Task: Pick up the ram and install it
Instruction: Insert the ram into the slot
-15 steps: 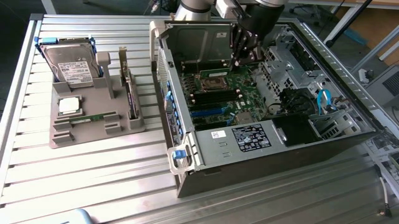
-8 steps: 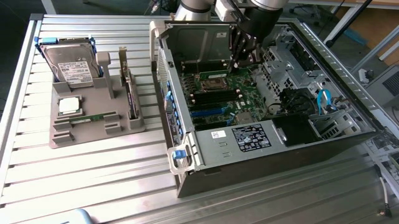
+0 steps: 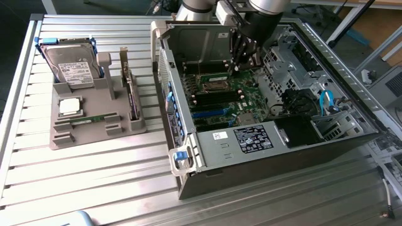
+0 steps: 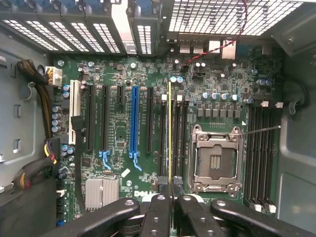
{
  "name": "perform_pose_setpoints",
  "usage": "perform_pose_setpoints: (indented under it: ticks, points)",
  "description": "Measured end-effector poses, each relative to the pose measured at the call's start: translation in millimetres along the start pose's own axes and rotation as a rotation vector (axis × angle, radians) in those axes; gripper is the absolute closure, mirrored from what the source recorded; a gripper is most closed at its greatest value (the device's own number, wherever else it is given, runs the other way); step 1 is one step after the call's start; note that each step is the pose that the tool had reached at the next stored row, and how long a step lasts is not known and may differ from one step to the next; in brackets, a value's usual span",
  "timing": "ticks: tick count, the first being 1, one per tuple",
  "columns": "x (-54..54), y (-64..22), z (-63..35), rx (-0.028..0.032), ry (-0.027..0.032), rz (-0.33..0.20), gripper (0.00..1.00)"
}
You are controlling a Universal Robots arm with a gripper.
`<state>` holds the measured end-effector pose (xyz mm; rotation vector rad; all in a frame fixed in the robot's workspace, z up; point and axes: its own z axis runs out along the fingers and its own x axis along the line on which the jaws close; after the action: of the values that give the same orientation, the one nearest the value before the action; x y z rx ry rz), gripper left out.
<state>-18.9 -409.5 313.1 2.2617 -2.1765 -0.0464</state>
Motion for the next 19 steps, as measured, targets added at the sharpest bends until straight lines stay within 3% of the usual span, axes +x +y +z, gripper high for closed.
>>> perform_pose_setpoints:
  ticks: [19]
  points:
    - [0.3,-0.3,13.3,-0.0044,0.0012,0.0,0.88]
